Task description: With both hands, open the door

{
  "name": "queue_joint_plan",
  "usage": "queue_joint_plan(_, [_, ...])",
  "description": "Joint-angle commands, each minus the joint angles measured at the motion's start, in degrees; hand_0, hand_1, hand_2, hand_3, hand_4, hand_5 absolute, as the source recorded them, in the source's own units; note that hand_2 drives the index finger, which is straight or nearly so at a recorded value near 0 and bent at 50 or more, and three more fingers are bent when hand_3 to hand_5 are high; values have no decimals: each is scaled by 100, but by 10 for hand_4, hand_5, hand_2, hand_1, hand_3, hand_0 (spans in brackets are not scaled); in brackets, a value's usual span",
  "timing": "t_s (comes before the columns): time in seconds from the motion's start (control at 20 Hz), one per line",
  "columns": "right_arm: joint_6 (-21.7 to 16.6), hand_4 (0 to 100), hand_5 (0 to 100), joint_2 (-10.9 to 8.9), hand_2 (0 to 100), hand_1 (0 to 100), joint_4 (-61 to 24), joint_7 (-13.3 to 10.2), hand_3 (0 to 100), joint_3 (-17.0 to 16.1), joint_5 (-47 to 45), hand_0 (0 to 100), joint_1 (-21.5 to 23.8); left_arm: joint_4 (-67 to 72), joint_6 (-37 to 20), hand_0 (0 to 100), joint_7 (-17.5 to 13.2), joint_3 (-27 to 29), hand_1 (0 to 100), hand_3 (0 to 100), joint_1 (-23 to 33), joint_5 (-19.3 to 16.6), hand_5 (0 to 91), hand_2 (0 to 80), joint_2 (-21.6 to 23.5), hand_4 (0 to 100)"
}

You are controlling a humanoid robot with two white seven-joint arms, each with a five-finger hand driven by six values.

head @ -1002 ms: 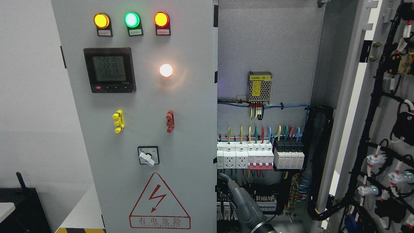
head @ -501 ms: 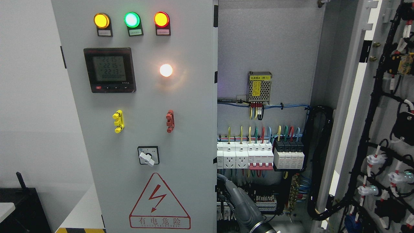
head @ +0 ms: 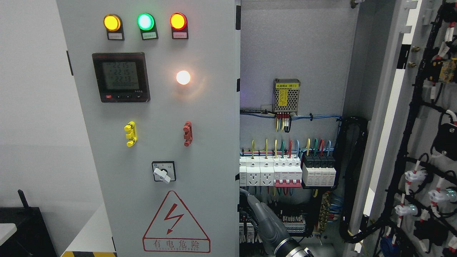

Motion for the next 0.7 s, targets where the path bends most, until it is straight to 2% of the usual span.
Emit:
queue_joint_plan(0.0, [-4, 0, 0, -70, 0, 0, 252, 85, 0, -15, -1, 382, -108, 0, -5, 0, -3, 0, 0, 0, 0, 132, 0, 0, -7, 0])
queue_joint_plan(0.2, [-12, 0, 0, -79, 0, 0, 383, 102, 0, -41, -1, 382, -196, 0, 4, 0, -3, 0, 0, 0, 0, 132, 0, 0, 1, 0])
queue_joint_plan(0.4, [-4, 0, 0, -79, 0, 0, 480, 296, 0, -50, -1, 382, -222, 0, 4, 0, -3, 0, 0, 0, 0, 132, 0, 0, 1, 0])
queue_joint_plan(0.65, [-12, 0, 0, -79, 0, 0, 507, 305, 0, -50, -132, 382, -240, 0, 4, 0, -3, 0, 0, 0, 0, 132, 0, 0, 1, 0])
